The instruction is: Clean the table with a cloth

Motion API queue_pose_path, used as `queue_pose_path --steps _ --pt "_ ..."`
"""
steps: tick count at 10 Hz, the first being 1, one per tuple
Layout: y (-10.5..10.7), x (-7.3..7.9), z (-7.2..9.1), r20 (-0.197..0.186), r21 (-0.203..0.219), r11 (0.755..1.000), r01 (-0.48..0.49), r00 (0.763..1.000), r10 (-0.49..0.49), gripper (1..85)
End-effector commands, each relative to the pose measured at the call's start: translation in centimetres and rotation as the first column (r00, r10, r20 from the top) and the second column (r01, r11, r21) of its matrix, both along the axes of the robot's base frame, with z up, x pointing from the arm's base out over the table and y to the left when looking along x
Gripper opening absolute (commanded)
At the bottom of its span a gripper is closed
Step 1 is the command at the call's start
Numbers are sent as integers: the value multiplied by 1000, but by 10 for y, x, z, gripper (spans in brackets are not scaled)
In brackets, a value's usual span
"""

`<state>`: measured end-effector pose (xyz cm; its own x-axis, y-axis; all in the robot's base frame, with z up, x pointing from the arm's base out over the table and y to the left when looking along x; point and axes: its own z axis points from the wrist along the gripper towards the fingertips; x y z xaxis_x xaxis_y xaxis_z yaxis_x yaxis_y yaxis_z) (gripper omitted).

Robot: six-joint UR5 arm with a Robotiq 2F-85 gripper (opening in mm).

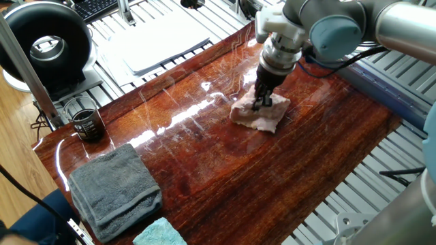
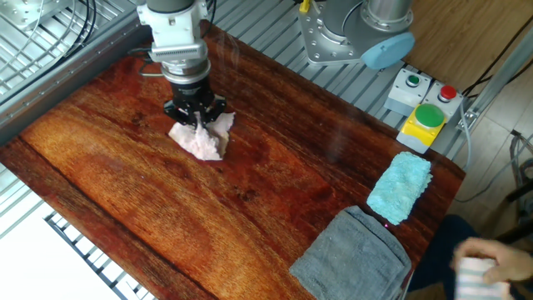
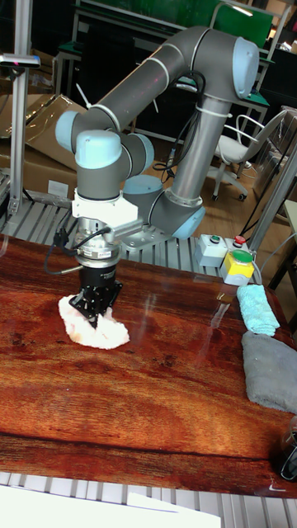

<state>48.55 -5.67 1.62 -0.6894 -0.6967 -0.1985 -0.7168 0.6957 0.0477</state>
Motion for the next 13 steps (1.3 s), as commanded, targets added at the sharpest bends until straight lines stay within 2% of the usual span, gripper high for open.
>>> queue_pose_path --steps 1,3,5,7,10,12,13 --pt "16 -12 -3 -52 21 993 113 992 -112 10" --pt "35 -16 -1 -62 -5 983 185 981 -185 10" --pt "70 -20 -4 -84 32 965 258 963 -255 10" --pt "82 -22 -2 -109 44 955 293 952 -287 10" --pt "95 -30 16 -184 32 933 357 920 -346 10" --pt "122 -30 24 -208 23 899 436 882 -423 10" --pt "140 -30 29 -227 9 869 495 847 -480 10"
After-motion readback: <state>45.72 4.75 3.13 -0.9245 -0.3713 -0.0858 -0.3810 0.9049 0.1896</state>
